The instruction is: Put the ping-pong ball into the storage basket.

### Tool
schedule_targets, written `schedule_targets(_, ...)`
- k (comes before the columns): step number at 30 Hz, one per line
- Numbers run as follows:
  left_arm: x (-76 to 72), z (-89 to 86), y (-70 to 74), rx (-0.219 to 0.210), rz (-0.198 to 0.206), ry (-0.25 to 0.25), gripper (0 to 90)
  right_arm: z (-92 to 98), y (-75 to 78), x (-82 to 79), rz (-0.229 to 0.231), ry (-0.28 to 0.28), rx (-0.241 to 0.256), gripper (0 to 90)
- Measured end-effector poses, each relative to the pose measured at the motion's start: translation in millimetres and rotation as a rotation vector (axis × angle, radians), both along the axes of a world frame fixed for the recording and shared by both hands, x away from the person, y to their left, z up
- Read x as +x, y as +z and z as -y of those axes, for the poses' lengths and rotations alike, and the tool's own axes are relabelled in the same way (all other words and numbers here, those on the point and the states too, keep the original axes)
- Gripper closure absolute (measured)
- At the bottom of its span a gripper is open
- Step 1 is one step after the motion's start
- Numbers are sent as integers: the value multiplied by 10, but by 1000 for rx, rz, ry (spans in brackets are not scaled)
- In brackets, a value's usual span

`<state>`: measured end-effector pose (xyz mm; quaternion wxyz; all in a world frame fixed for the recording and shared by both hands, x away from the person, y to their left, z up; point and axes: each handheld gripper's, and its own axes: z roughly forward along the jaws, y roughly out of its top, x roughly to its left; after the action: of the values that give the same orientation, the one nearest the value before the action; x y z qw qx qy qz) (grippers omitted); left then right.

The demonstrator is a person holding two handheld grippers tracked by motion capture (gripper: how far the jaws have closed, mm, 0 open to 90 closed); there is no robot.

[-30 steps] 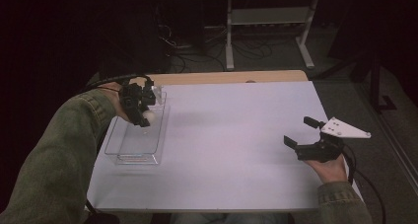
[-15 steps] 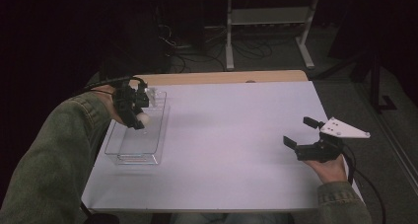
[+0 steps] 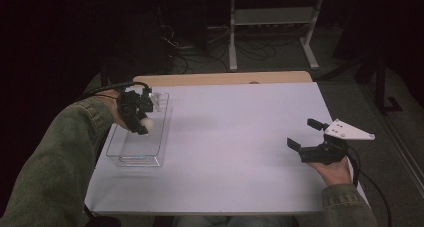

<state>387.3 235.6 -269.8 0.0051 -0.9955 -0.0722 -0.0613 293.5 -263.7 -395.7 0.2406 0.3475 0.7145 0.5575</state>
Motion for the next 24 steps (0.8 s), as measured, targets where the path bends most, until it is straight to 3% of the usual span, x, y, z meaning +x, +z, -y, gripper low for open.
schedule_targets(24,-42,3,-218,-23,-43,0,516,1,-1,2,0,-1,-4,0)
